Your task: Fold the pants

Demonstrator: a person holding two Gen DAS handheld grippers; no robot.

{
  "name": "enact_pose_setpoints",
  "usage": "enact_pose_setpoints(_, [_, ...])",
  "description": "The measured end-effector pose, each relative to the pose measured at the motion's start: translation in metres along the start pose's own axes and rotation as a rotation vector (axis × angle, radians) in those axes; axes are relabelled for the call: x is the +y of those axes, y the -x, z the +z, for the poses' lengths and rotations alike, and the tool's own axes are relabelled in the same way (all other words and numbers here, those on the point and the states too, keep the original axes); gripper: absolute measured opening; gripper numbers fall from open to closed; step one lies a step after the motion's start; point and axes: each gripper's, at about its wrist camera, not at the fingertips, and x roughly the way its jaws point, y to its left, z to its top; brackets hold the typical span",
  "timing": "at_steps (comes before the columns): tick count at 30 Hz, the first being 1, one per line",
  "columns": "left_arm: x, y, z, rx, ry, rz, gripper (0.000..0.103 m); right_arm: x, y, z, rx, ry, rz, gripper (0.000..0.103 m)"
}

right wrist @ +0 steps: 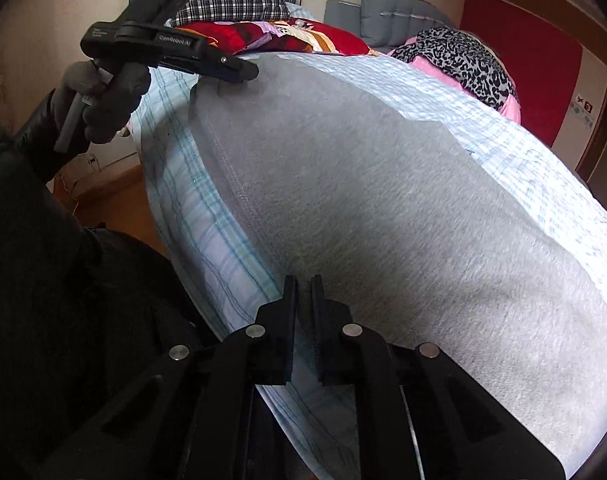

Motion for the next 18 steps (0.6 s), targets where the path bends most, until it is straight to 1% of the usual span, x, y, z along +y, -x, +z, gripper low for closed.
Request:
enact_pose_setpoints(4, [-0.041, -0.017, 0.005, 0.012, -0.079, -0.126, 0.050, -0.005, 0.000, -0.001, -0.010, -0.038, 0.024, 0.008])
enact_pose_setpoints(7, [-0.068, -0.039, -0.001, 0.062, -0.141, -0.186, 0.050, -0.012, 0.002, 0.002, -0.006, -0.070, 0.060, 0.015])
enact_pose_setpoints(8, [-0.073, -0.047, -0.004, 0.082, -0.158, -0.187, 0.050, -0.015, 0.006, 0.005, -0.018, -0.084, 0.077, 0.021])
enact_pose_setpoints(9, [-0.076, -0.053, -0.008, 0.103, -0.169, -0.180, 0.050, -0.020, 0.012, 0.009, -0.035, -0.109, 0.100, 0.031])
enact_pose_setpoints(11, [-0.075, -0.065, -0.017, 0.142, -0.164, -0.179, 0.050, -0.033, 0.025, 0.018, -0.092, -0.152, 0.133, 0.041])
enact_pose_setpoints(12, [-0.074, -0.068, -0.021, 0.147, -0.159, -0.179, 0.050, -0.041, 0.030, 0.026, -0.120, -0.169, 0.137, 0.045])
enact_pose_setpoints(15, [-0.075, -0.067, -0.030, 0.121, -0.185, -0.178, 0.050, -0.070, 0.031, 0.057, -0.162, -0.235, 0.090, 0.046])
enact_pose_setpoints(18, [-0.076, -0.065, -0.035, 0.111, -0.210, -0.170, 0.050, -0.108, 0.009, 0.094, -0.176, -0.320, 0.050, 0.046])
